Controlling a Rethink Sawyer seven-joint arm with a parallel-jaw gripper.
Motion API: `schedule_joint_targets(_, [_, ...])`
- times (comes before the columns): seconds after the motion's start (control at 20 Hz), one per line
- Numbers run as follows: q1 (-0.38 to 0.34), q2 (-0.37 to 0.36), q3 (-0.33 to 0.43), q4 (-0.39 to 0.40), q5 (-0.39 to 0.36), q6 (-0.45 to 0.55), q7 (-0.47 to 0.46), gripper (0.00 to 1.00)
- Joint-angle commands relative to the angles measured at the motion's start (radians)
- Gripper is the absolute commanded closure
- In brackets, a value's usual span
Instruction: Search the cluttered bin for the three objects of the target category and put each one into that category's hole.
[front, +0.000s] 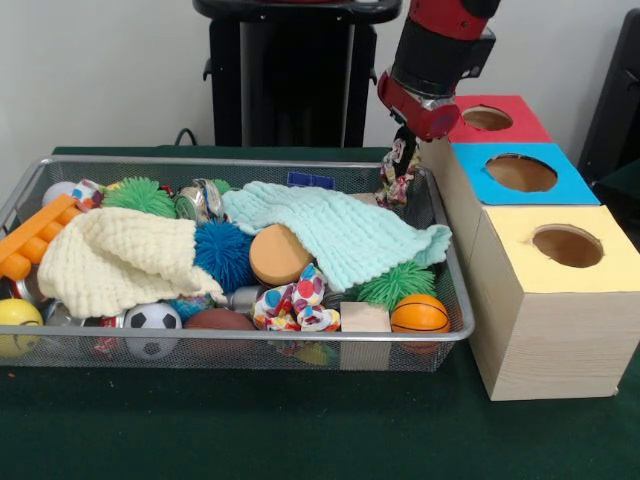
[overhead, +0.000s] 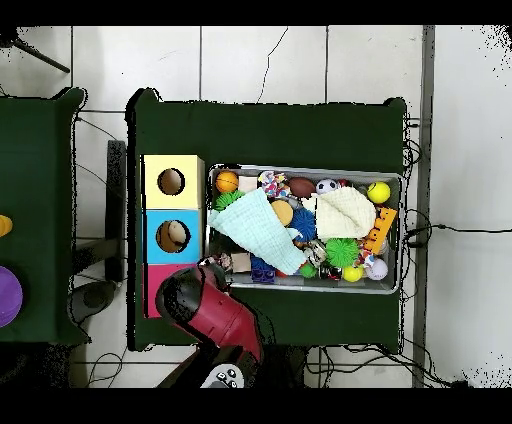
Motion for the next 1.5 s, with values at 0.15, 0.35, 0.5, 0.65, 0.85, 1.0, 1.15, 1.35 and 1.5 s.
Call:
schedule_joint_targets(0.15, [-0.030, -0.045, -0.021, -0.141, -0.065, 0.103, 0.100, 1.00])
schedule_joint_targets(0.35, [-0.050, -0.082, 0.004, -0.143, -0.073, 0.115, 0.101, 1.00])
schedule_joint_targets(0.5, [-0.048, -0.108, -0.001, -0.158, -0.079, 0.153, 0.112, 1.00])
schedule_joint_targets(0.65, [-0.030, -0.124, -0.032, -0.189, -0.095, 0.204, 0.122, 1.00])
schedule_joint_targets(0.85, [-0.003, -0.146, -0.068, -0.227, -0.112, 0.277, 0.151, 1.00])
schedule_joint_targets(1.0, [0.030, -0.152, -0.109, -0.272, -0.126, 0.335, 0.182, 1.00])
schedule_joint_targets(1.15, [0.048, -0.159, -0.126, -0.299, -0.131, 0.371, 0.201, 1.00])
schedule_joint_targets(1.35, [0.061, -0.157, -0.137, -0.321, -0.129, 0.394, 0.209, 1.00])
schedule_joint_targets(1.5, [0.053, -0.154, -0.130, -0.354, -0.119, 0.427, 0.212, 1.00])
